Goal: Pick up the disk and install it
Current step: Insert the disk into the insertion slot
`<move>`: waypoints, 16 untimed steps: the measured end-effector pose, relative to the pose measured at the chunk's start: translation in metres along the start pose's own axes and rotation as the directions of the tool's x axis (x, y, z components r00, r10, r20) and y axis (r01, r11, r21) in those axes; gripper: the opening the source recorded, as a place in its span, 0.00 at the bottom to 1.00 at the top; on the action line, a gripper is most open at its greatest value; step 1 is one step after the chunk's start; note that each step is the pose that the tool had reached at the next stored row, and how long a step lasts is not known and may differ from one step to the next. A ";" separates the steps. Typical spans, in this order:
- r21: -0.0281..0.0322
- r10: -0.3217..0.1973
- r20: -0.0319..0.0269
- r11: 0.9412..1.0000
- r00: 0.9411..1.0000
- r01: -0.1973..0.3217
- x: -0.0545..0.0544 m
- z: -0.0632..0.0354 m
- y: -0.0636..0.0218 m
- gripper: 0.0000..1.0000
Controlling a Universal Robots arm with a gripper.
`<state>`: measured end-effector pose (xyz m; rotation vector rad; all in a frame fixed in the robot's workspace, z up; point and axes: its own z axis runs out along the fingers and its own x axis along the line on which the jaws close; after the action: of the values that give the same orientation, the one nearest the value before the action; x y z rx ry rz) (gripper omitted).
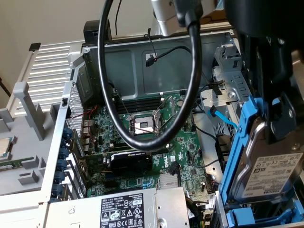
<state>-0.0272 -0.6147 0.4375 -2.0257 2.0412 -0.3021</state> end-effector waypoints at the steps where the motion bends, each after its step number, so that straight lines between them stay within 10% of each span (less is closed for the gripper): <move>1: 0.000 0.000 0.000 1.000 1.000 0.000 0.000 0.0002 0.0001 0.37; 14: 0.000 0.000 0.000 1.000 1.000 0.000 0.000 0.0007 0.0002 0.38; 16: 0.000 0.000 0.000 1.000 1.000 0.000 0.000 0.0007 0.0003 0.51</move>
<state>-0.0272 -0.6147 0.4368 -2.0256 2.0413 -0.3020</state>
